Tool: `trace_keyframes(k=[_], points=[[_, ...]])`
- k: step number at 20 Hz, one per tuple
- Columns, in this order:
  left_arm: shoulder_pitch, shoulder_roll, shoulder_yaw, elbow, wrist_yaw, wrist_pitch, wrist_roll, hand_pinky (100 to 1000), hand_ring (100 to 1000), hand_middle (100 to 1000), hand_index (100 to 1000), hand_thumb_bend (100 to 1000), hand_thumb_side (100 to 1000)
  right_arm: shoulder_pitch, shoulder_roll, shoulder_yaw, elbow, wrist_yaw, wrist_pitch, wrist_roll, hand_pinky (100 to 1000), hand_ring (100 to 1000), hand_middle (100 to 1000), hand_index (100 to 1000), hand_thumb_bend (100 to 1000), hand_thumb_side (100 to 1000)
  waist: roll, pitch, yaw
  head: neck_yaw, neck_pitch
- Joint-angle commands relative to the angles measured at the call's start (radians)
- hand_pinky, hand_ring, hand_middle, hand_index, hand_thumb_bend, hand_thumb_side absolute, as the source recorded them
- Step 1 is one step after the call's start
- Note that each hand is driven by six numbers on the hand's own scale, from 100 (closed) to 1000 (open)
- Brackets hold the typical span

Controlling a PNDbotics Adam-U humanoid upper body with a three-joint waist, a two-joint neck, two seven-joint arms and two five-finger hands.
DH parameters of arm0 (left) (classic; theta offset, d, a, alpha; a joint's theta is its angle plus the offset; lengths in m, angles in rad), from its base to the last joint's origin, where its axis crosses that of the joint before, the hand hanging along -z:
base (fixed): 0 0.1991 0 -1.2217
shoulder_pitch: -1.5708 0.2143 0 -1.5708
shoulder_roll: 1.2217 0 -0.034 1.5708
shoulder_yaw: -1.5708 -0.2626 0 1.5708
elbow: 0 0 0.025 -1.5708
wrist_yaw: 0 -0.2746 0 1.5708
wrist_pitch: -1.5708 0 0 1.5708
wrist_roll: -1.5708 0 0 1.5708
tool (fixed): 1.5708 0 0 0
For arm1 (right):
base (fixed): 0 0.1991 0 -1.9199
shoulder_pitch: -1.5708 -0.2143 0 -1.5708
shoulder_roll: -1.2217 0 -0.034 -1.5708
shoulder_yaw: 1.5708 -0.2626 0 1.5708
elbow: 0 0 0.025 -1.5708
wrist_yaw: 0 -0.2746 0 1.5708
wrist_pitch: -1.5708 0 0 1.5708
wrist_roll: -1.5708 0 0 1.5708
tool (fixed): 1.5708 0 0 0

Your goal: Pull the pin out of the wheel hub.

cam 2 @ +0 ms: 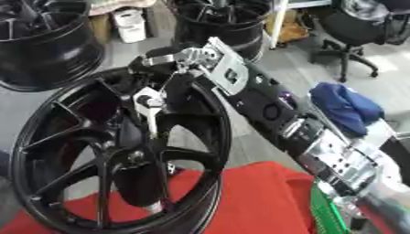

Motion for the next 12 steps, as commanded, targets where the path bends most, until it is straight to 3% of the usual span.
trace_keyframes(k=[1,10,12], points=[[-0.01,0.009,0.01,-0.014,-0.004,0.001,-0.001,565,689,633,801,458,639,-0.013,-0.043,0.001,-0.032,-0.004,-0.023,0.068,864,946,1000,1000,100,271,-0.001,-0.013,0.001,0.002,-0.008],[-0.01,0.007,0.014,-0.015,-0.006,0.002,0.0,568,691,634,803,459,642,0.034,-0.076,0.033,-0.012,0.037,-0.022,0.081,866,965,1000,1000,100,308,-0.002,-0.005,-0.002,0.009,-0.016],[-0.01,0.006,0.013,-0.015,-0.006,0.002,-0.002,569,692,635,804,455,645,0.037,-0.076,0.032,-0.009,0.04,-0.016,0.081,857,942,987,952,100,308,0.0,-0.004,-0.004,0.009,-0.016]])
